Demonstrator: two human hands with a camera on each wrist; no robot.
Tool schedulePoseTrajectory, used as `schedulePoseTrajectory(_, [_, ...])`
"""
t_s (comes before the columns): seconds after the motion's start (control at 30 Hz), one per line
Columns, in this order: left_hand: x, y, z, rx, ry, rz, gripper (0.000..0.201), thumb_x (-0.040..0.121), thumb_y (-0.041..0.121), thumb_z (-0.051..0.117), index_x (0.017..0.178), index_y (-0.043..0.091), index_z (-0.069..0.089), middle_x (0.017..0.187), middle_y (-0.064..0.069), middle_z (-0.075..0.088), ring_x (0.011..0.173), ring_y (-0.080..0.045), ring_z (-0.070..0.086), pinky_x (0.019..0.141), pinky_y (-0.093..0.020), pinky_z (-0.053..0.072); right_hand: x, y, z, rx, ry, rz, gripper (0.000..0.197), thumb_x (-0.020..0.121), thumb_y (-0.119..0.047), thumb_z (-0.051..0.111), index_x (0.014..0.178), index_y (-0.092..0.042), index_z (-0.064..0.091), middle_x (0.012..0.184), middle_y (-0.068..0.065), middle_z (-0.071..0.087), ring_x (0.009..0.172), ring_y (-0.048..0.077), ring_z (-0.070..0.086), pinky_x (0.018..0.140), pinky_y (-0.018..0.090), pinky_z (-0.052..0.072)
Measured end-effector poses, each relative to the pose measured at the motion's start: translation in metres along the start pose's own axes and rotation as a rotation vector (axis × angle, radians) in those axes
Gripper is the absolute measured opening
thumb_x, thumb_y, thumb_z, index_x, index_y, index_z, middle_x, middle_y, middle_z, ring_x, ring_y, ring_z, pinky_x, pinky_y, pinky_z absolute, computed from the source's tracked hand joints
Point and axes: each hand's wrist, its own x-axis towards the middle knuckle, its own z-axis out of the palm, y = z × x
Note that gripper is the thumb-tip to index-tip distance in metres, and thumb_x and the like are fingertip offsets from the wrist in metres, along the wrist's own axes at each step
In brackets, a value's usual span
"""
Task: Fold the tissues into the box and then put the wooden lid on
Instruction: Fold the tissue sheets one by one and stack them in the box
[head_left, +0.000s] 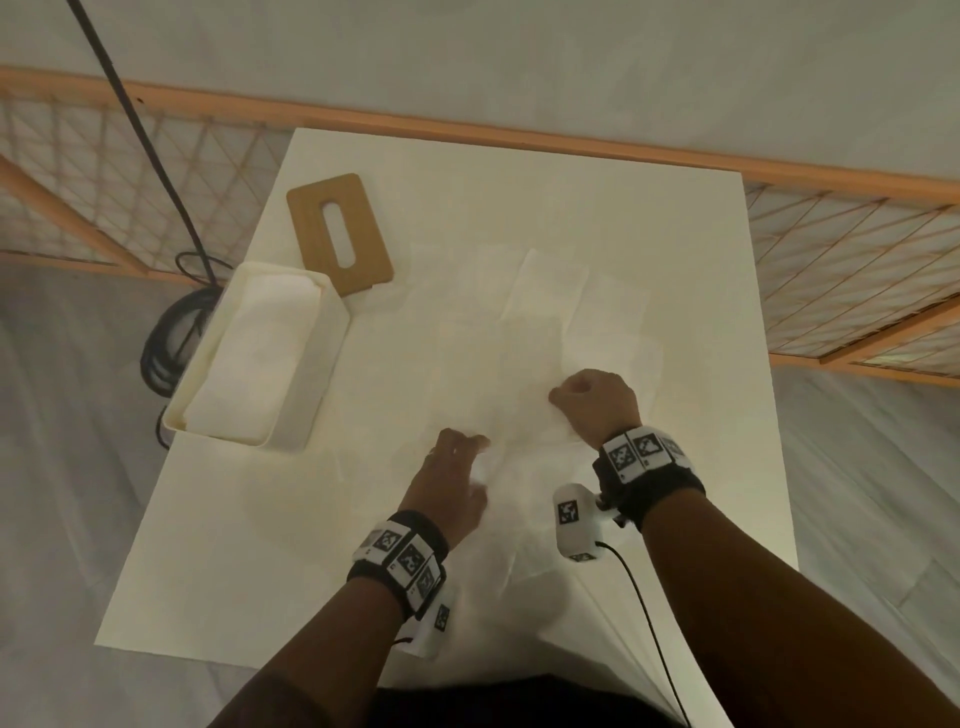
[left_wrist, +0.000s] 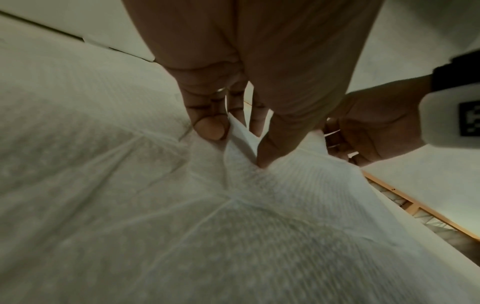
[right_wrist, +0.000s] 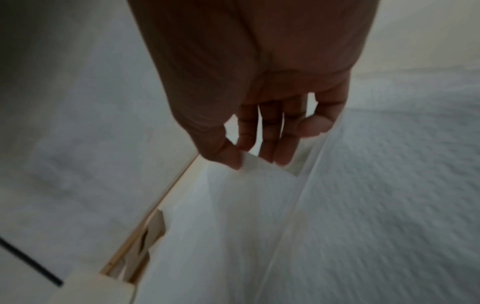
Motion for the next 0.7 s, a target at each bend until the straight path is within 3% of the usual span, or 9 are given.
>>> schedulePoseTrajectory(0.1, [0.000,-0.004,-0.002,-0.024,-0.009,0.017,0.055,0.087,0.013,0.067,0.139,0.025,0.052,0.138,0.000,0.043,0.114,-0.023,0.057,0.095,-0.031,0.051,-0.010,-0.010,-0.015,0.267,0.059,-0.124,0.027,0.087,-0.030,0.062,0.088,-0.003,0.060,0.077,-0.001,0.060,0.070,0.015,0.054,0.063,0.026,0.042])
schedulePoseTrajectory(0.2, [0.006,-0.006,-0.008,-0.033,-0.047,0.021,0.054,0.086,0.015,0.070,0.137,0.020,0.053,0.135,-0.001,0.045,0.117,-0.024,0.058,0.098,-0.033,0.050,-0.014,-0.013,-0.039,0.632,0.021,-0.160,0.043,0.069,-0.033,0.058,0.084,0.006,0.048,0.081,0.009,0.051,0.074,0.020,0.049,0.069,0.034,0.040])
schedulePoseTrajectory(0.27, [0.014,-0.003,-0.023,-0.194,0.063,-0.043,0.054,0.089,0.018,0.073,0.138,0.017,0.051,0.135,-0.002,0.047,0.121,-0.024,0.056,0.101,-0.033,0.047,-0.016,-0.015,-0.055,0.704,-0.078,-0.149,0.050,0.061,-0.036,0.058,0.083,0.008,0.049,0.085,0.011,0.050,0.079,0.026,0.046,0.072,0.041,0.035])
schedulePoseTrajectory(0.33, [0.025,0.007,-0.052,-0.476,0.201,-0.132,0.057,0.094,0.031,0.070,0.144,0.021,0.046,0.143,0.001,0.046,0.128,-0.022,0.050,0.101,-0.030,0.041,-0.024,-0.020,-0.072,0.677,-0.257,-0.161,0.036,0.064,-0.033,0.058,0.081,-0.002,0.064,0.086,0.015,0.058,0.081,0.030,0.052,0.075,0.043,0.038])
schedulePoseTrajectory(0.4, [0.036,0.019,-0.084,-0.614,0.104,-0.087,0.077,0.090,0.061,0.062,0.154,0.030,0.034,0.157,0.010,0.036,0.143,-0.010,0.036,0.109,-0.027,0.029,-0.035,-0.025,-0.084,0.636,-0.463,-0.182,0.026,0.070,-0.022,0.051,0.074,-0.016,0.076,0.084,0.011,0.069,0.079,0.029,0.062,0.075,0.038,0.047])
schedulePoseTrajectory(0.47, [0.044,0.034,-0.101,-0.625,-0.150,0.051,0.099,0.077,0.077,0.062,0.158,0.035,0.024,0.162,0.016,0.031,0.148,-0.001,0.027,0.117,-0.031,0.024,-0.043,-0.028,-0.090,0.655,-0.629,-0.161,0.034,0.070,-0.015,0.046,0.073,-0.016,0.080,0.082,0.007,0.073,0.076,0.024,0.068,0.071,0.032,0.052])
schedulePoseTrajectory(0.57, [0.050,0.047,-0.103,-0.687,-0.396,0.046,0.086,0.077,0.052,0.082,0.149,0.024,0.044,0.147,0.005,0.056,0.138,-0.011,0.049,0.116,-0.042,0.037,-0.043,-0.030,-0.091,0.666,-0.745,-0.086,0.032,0.075,-0.014,0.049,0.085,-0.012,0.079,0.088,0.010,0.074,0.078,0.023,0.070,0.070,0.030,0.056])
schedulePoseTrajectory(0.63, [0.048,0.048,-0.100,-0.760,-0.352,-0.031,0.052,0.081,0.028,0.085,0.126,0.011,0.065,0.122,-0.005,0.073,0.117,-0.024,0.068,0.107,-0.051,0.049,-0.040,-0.020,-0.090,0.724,-0.697,-0.016,0.026,0.091,-0.025,0.057,0.105,-0.008,0.070,0.097,0.010,0.073,0.084,0.024,0.069,0.072,0.032,0.056])
schedulePoseTrajectory(0.7, [0.043,0.040,-0.093,-0.916,-0.211,-0.126,0.039,0.082,0.019,0.084,0.115,0.004,0.070,0.113,-0.013,0.075,0.109,-0.033,0.070,0.102,-0.054,0.052,-0.037,-0.001,-0.086,0.822,-0.617,0.110,0.061,0.092,-0.062,0.055,0.119,-0.008,0.062,0.112,0.014,0.070,0.096,0.031,0.067,0.079,0.039,0.054])
